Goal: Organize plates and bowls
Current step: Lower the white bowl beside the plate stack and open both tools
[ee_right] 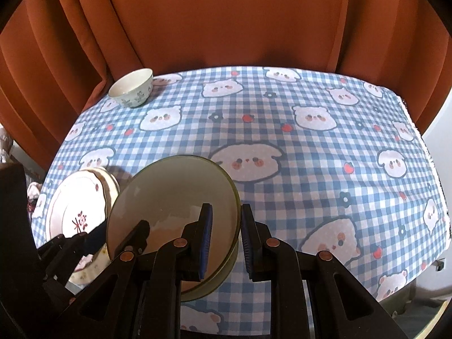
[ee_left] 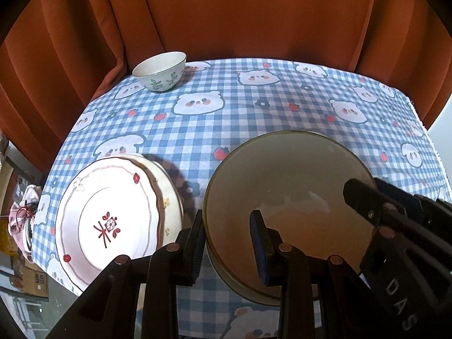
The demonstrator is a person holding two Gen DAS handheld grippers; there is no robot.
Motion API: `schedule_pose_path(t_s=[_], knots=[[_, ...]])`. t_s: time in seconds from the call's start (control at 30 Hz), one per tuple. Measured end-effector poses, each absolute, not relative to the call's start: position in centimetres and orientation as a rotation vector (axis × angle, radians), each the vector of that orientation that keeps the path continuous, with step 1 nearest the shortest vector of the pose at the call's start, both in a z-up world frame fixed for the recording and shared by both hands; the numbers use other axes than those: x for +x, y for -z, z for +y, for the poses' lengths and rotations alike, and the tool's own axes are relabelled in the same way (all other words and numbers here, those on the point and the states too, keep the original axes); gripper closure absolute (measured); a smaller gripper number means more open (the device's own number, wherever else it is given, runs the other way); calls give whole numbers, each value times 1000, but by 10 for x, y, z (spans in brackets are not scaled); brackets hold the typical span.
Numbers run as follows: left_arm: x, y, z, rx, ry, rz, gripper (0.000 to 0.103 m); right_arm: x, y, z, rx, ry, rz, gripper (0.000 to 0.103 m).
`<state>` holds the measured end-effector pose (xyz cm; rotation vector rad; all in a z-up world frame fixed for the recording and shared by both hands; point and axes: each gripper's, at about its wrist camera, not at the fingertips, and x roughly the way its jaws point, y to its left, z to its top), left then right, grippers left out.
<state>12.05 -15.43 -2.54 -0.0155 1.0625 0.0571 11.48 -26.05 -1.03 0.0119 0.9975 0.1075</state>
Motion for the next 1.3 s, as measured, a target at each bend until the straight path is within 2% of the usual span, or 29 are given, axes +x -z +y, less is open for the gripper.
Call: schedule_pose_path(t_s=[0.3,0.7,0.87,0.93,0.97,1.03,1.07,1.1,1.3], knots=[[113,31,-159,25,-79,1058,74,112,33,-264,32,-126,1067,80],[109,40,-159,13,-96,1062,73,110,41,-267,56,-142,1072,80],[110,39,-158,-19,-71,1068,58,110,40,-268,55,-141,1073,80],[110,38,-157,-54,-38,1084,42,110,40,-268,47,-139,1076,80],[109,37,-156,-59,-30,1083,39,110,40,-267,43,-137,1077,79],[108,33,-155,-56,-14,1069,33,111,39,-265,41,-138,1076,67],[108,31,-155,-58,-7,1063,30,110,38,-264,40,-132,1070,50],[108,29,-153,-59,1,1056,25,109,36,-264,42,-125,1059,37],[108,11,-136,-85,35,1031,18,107,20,-251,34,-105,1008,35]])
